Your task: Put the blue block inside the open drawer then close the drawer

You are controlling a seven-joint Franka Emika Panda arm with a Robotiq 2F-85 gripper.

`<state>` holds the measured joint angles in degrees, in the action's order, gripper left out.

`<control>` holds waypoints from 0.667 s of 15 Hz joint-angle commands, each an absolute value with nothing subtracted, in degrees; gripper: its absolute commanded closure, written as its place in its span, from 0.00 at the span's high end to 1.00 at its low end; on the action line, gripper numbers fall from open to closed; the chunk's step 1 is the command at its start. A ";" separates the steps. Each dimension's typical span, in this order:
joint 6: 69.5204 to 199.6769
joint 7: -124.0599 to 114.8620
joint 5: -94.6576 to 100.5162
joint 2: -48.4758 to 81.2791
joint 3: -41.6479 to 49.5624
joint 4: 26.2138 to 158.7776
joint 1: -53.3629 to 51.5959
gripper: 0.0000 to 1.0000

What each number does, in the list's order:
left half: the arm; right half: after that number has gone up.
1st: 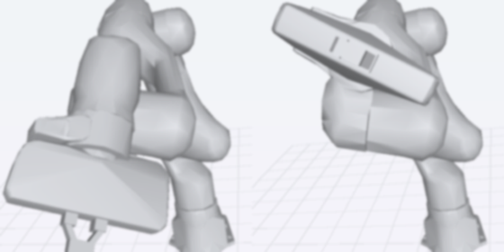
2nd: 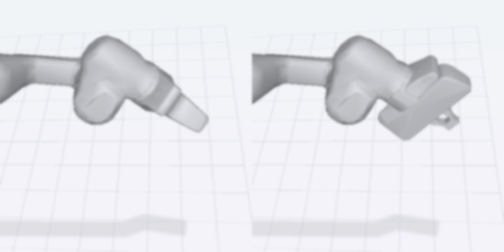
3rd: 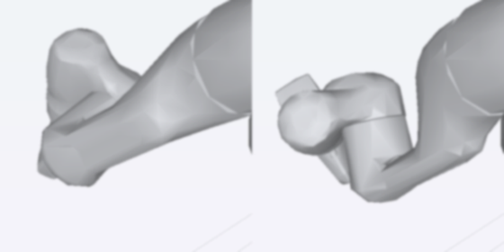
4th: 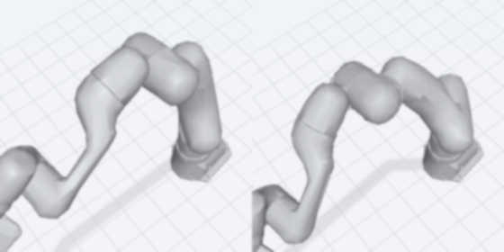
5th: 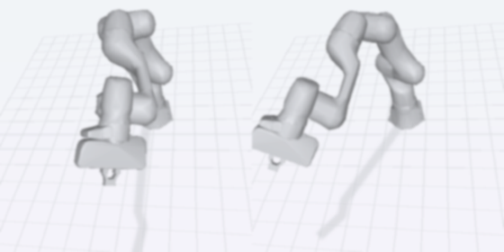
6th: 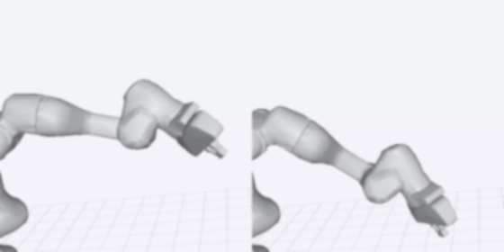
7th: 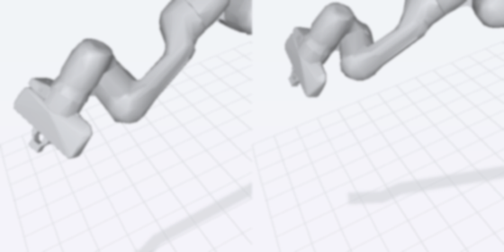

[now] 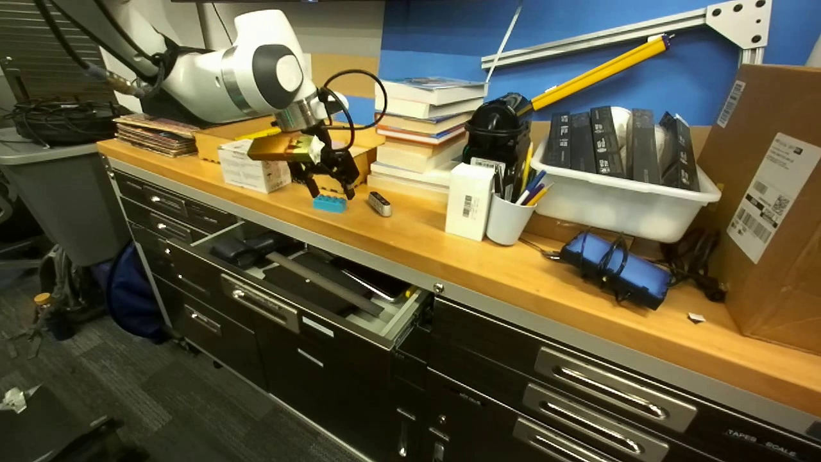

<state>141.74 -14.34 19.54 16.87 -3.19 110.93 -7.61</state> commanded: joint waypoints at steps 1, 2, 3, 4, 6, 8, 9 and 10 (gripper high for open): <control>138.60 -7.74 14.68 20.17 -3.68 106.14 -6.99 1.00; 138.21 -5.56 12.81 20.29 -4.24 106.17 -6.62 1.00; 137.85 -3.89 11.46 20.35 -4.48 106.17 -6.45 1.00; 137.74 -2.39 10.46 20.36 -4.58 106.27 -6.36 0.75; 136.87 -0.51 8.95 19.21 -4.61 107.01 -6.37 0.66; 134.44 -2.71 9.78 17.80 -3.56 107.77 -7.33 0.51; 132.71 -3.79 10.36 16.84 -3.17 108.16 -7.54 0.47; 131.29 -5.23 11.22 15.96 -2.71 109.17 -7.76 0.46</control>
